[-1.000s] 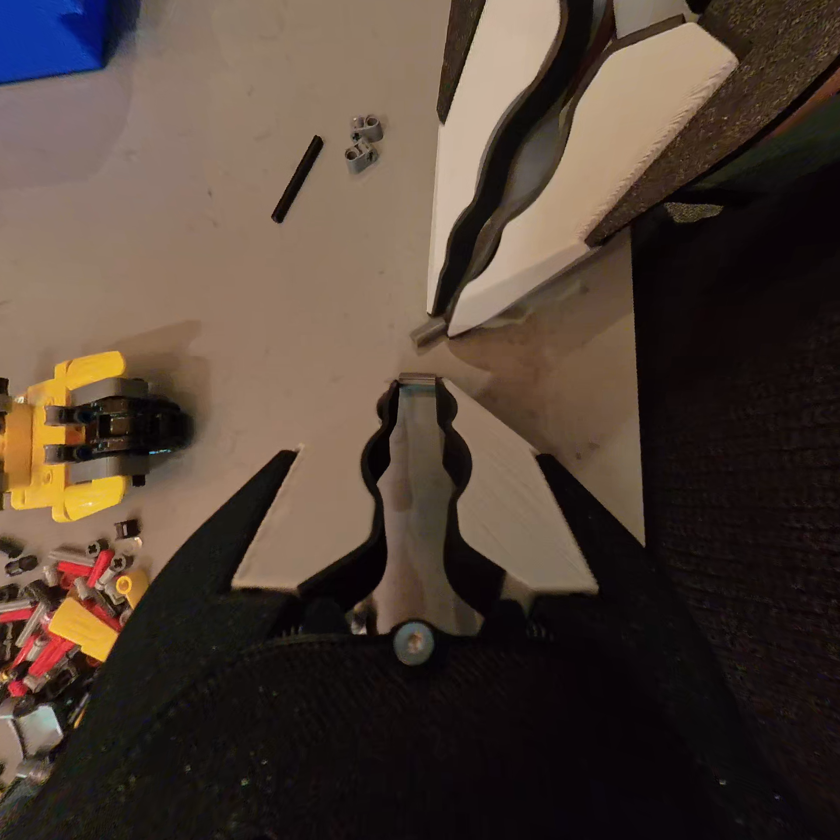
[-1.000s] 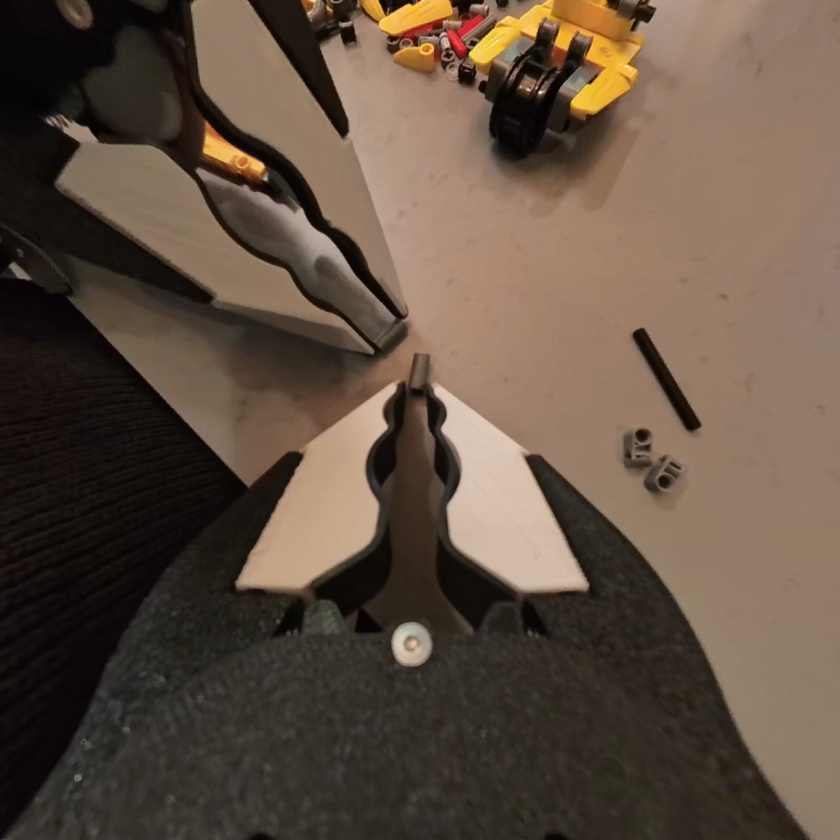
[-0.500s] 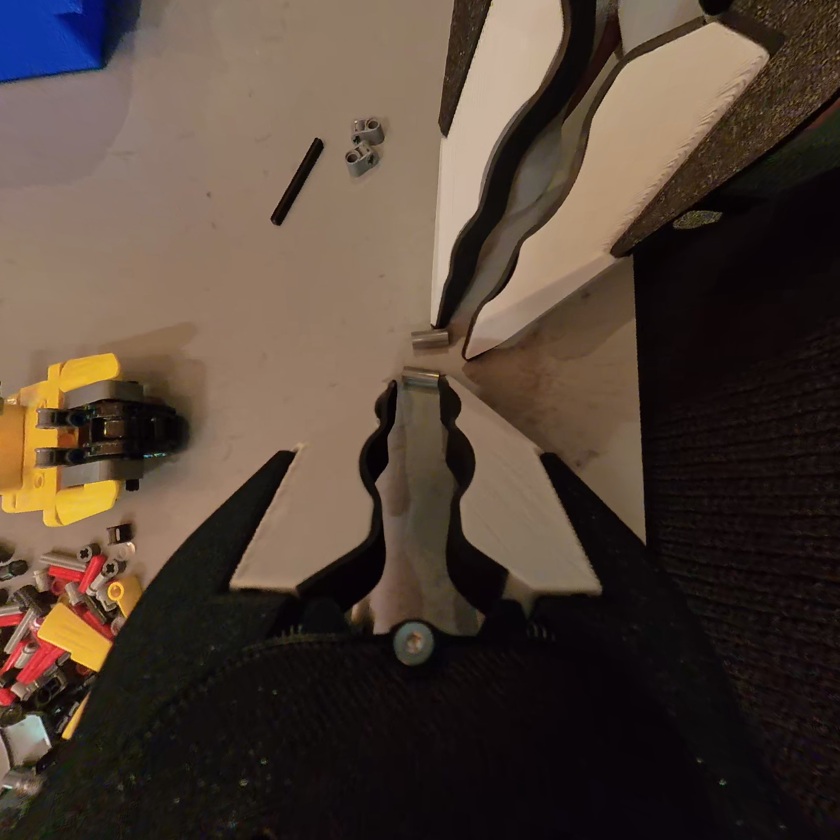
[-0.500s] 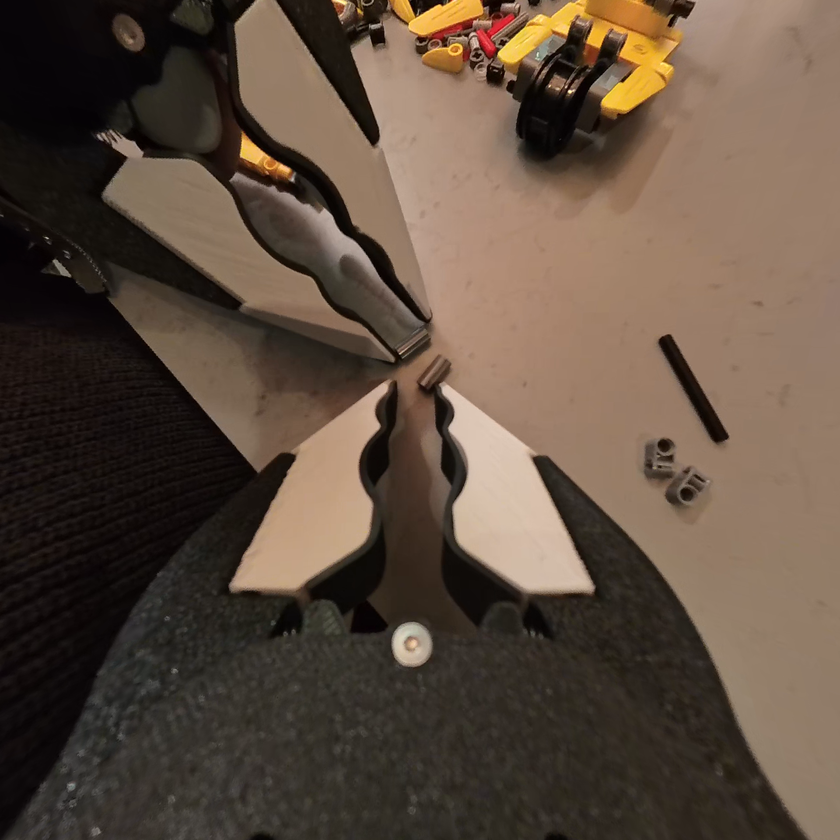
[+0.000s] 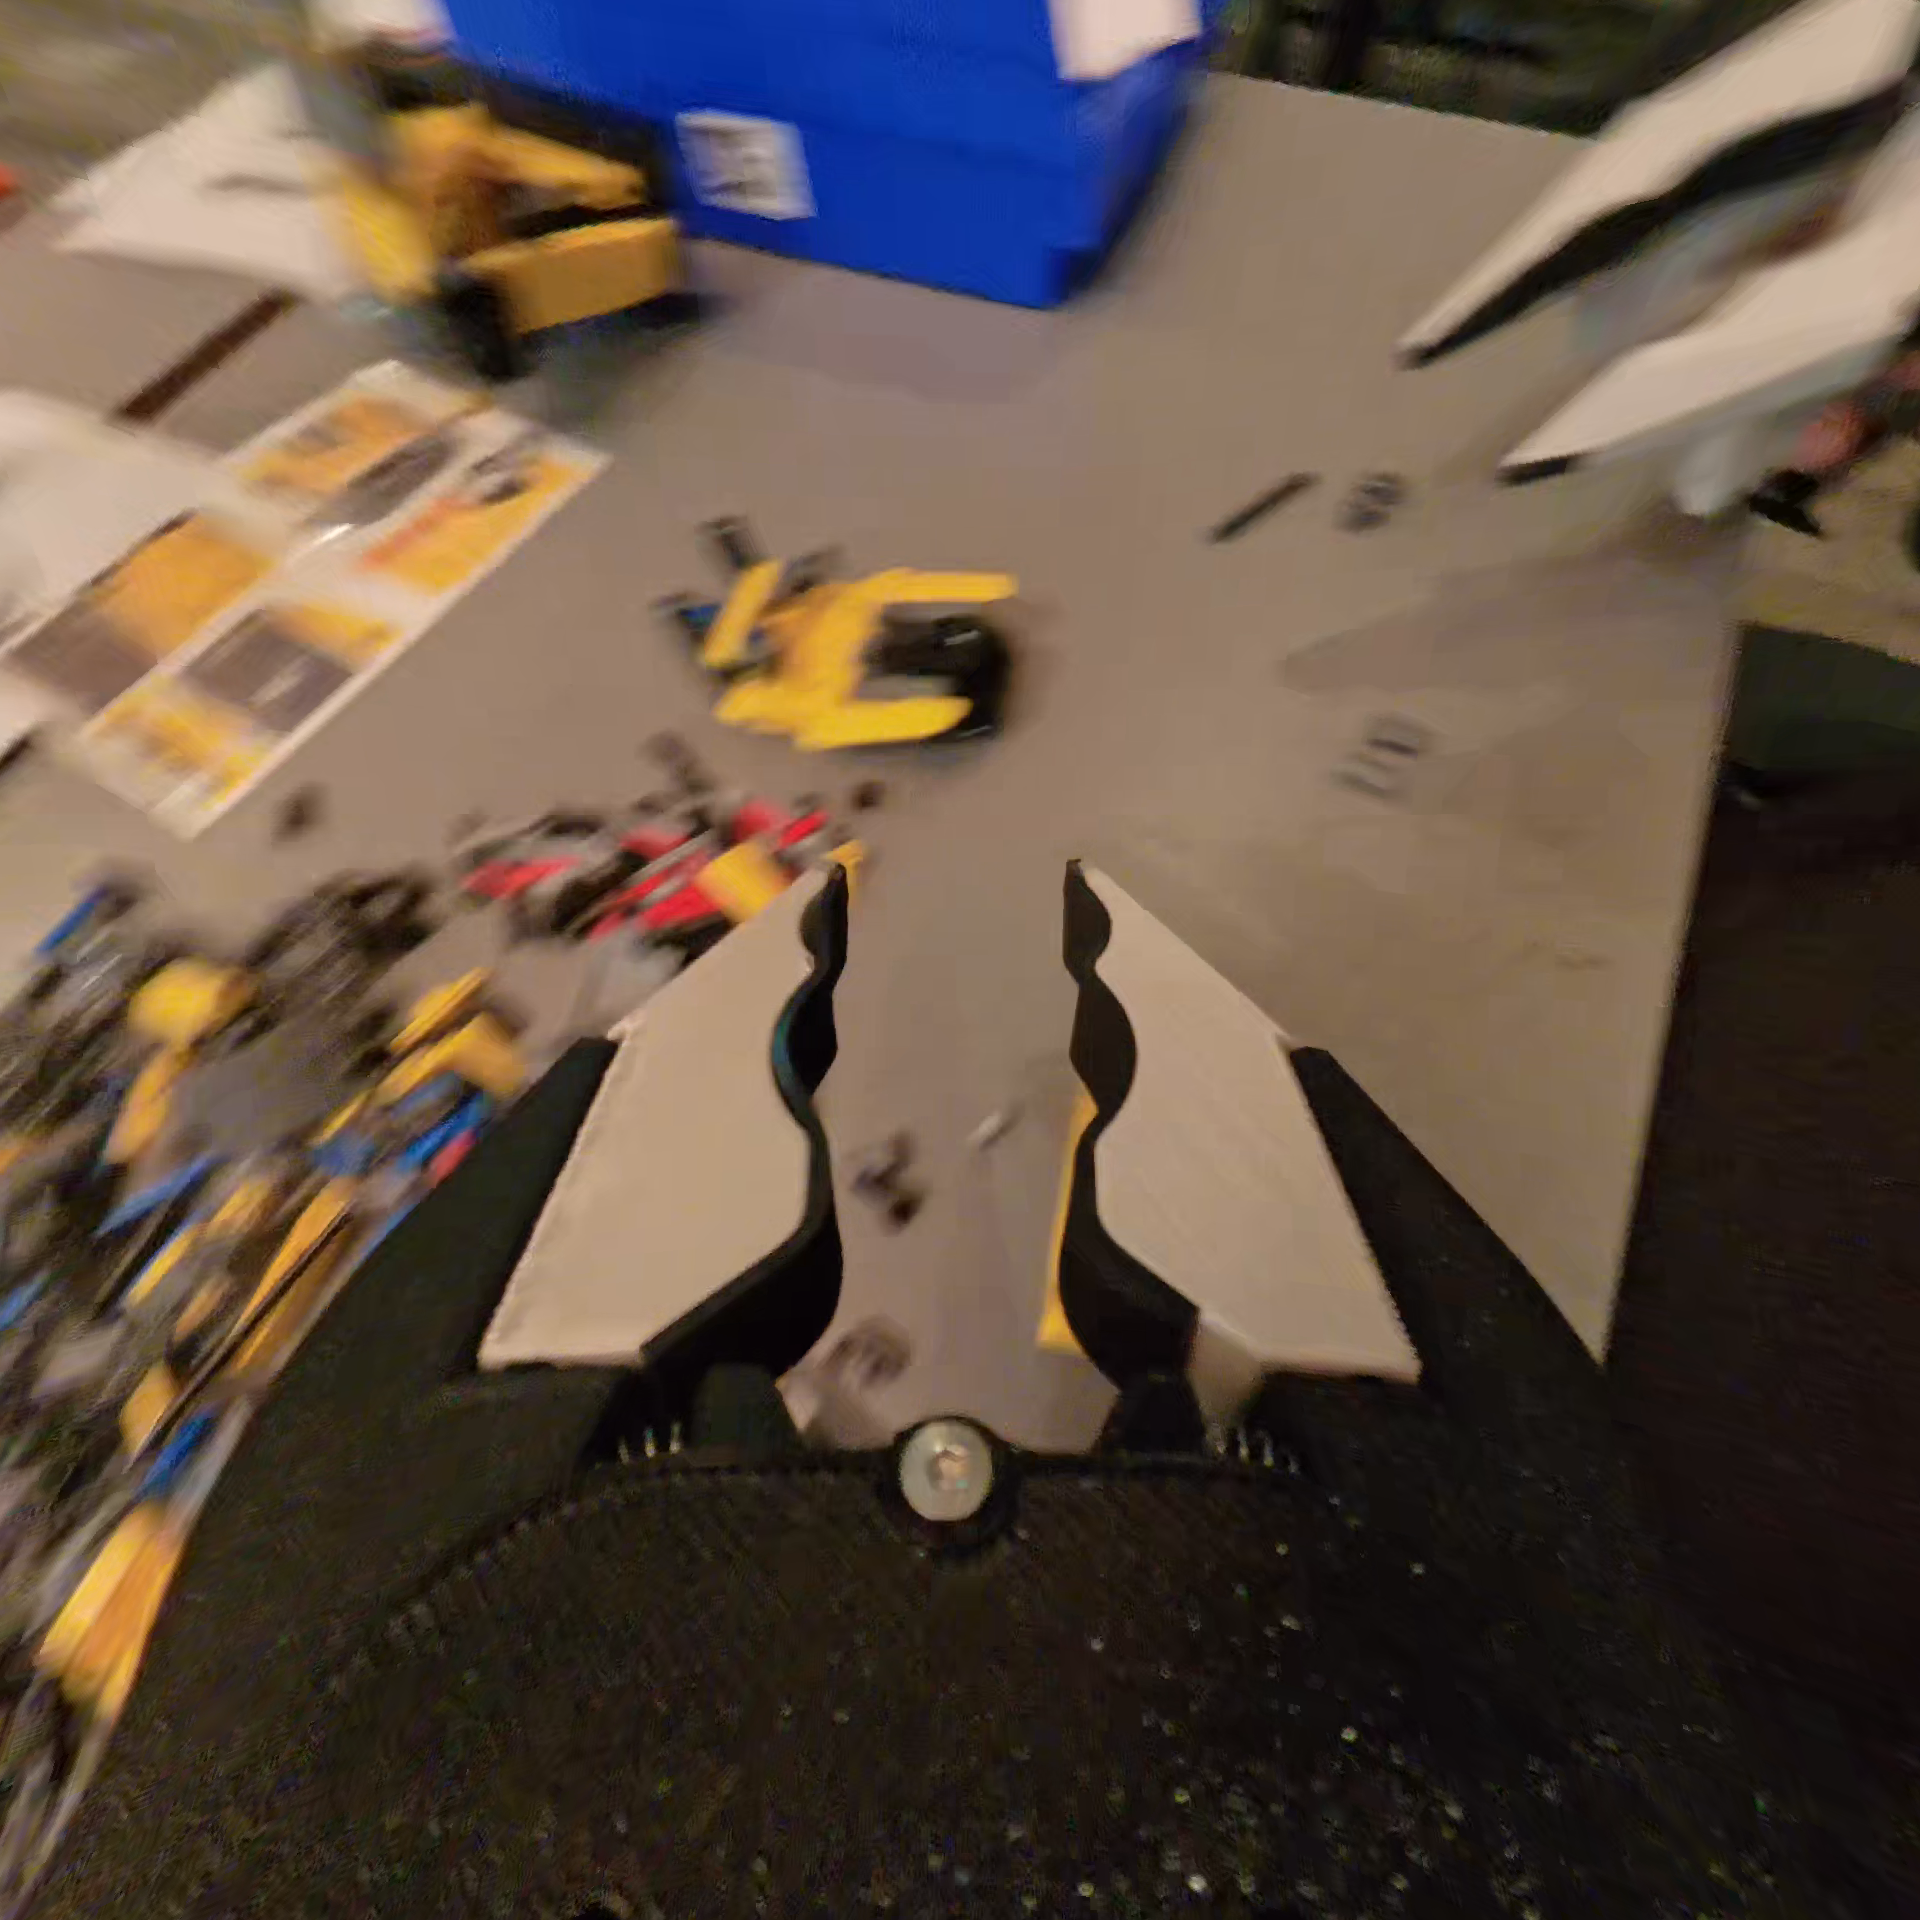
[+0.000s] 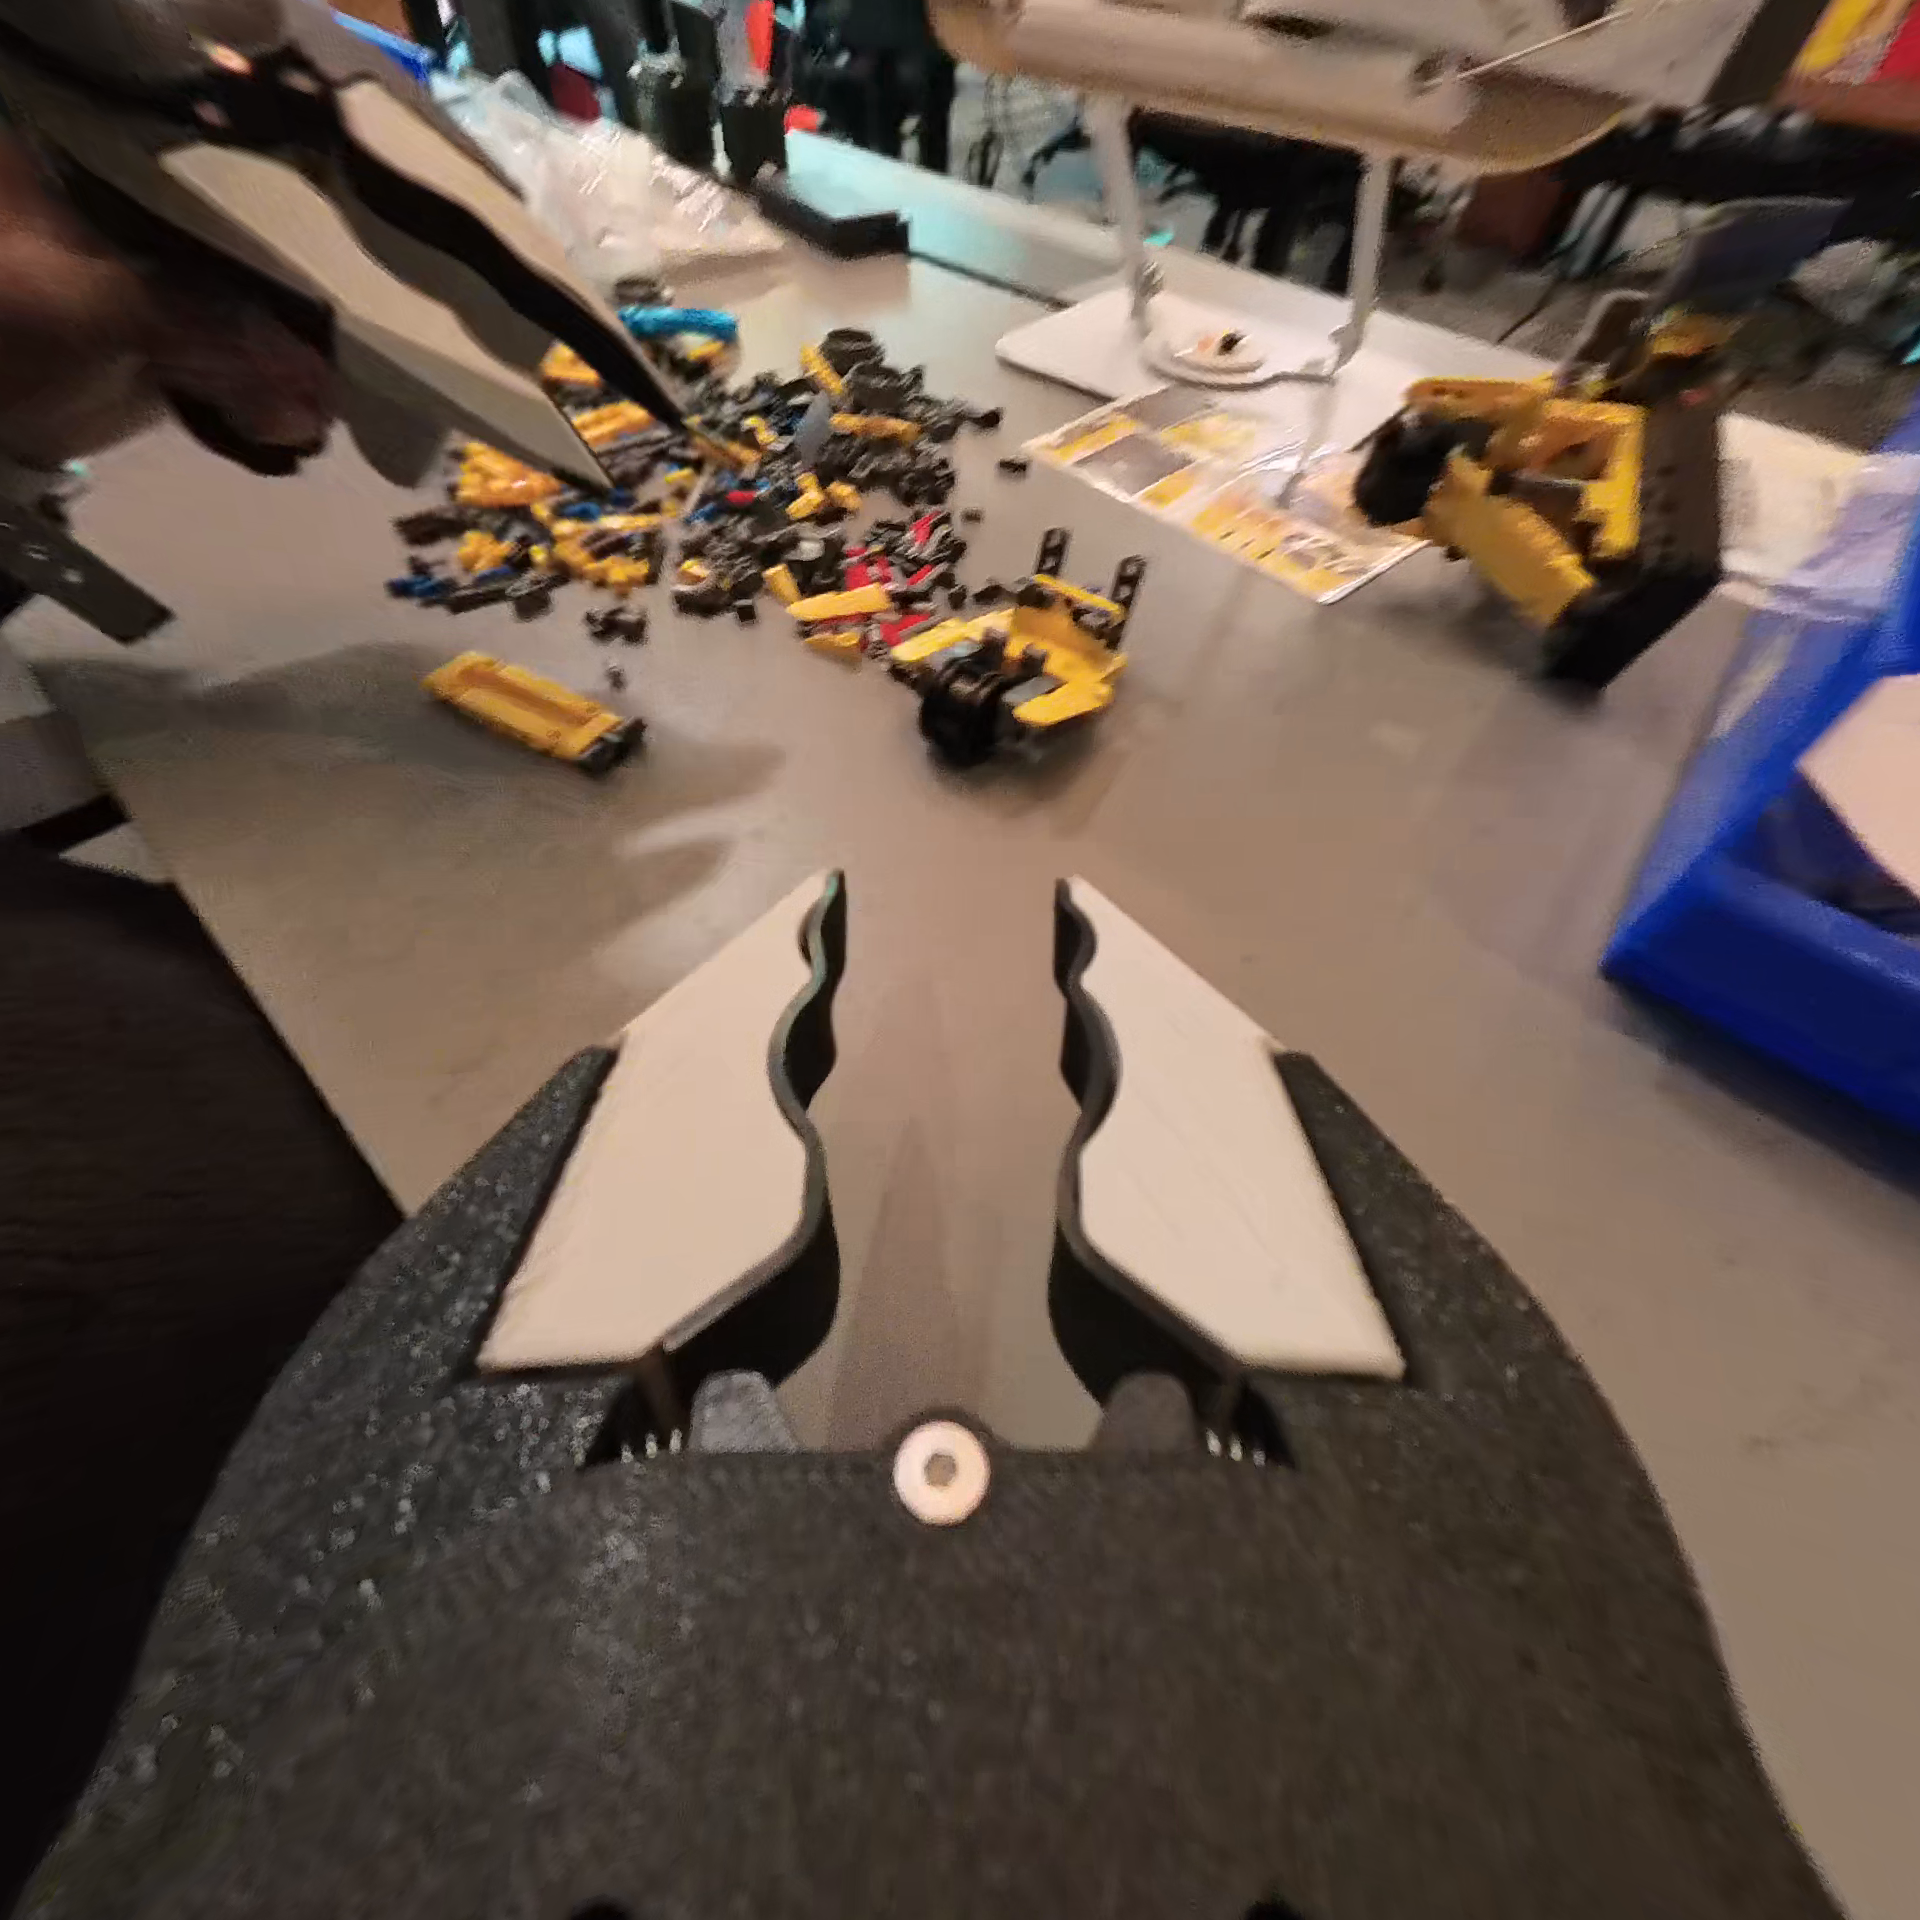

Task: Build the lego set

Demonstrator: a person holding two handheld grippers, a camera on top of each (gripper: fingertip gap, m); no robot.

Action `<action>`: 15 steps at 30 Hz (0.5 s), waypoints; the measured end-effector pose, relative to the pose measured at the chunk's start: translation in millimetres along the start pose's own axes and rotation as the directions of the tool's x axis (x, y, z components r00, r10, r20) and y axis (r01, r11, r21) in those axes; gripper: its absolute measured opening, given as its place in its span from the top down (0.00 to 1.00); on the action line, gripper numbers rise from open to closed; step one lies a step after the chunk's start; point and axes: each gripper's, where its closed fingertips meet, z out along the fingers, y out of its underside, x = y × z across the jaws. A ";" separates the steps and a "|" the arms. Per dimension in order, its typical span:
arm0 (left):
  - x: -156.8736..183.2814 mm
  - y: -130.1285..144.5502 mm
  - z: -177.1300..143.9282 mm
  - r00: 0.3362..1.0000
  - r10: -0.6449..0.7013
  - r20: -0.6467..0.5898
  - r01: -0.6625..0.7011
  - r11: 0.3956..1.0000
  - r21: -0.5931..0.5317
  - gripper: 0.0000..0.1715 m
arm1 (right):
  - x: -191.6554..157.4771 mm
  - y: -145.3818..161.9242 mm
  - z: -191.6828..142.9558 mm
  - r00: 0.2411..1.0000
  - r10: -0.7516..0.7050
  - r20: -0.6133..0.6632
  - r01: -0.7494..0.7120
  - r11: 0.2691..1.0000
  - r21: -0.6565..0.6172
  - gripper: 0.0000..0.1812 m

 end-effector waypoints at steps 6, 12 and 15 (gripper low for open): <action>-87.6 60.7 -74.9 0.913 -0.243 0.328 0.251 0.968 0.019 0.81 | 18.0 7.0 -8.7 0.998 0.047 -0.049 -0.044 0.997 0.058 0.80; -110.0 89.6 -73.9 0.873 -0.261 0.412 0.301 0.953 -0.034 0.90 | 25.7 3.7 3.3 0.998 0.059 -0.037 -0.057 0.997 0.054 0.81; -112.6 91.8 -59.1 0.885 -0.241 0.399 0.294 0.953 -0.074 0.94 | 31.6 -2.2 11.5 0.998 0.024 -0.058 -0.020 0.997 0.069 0.82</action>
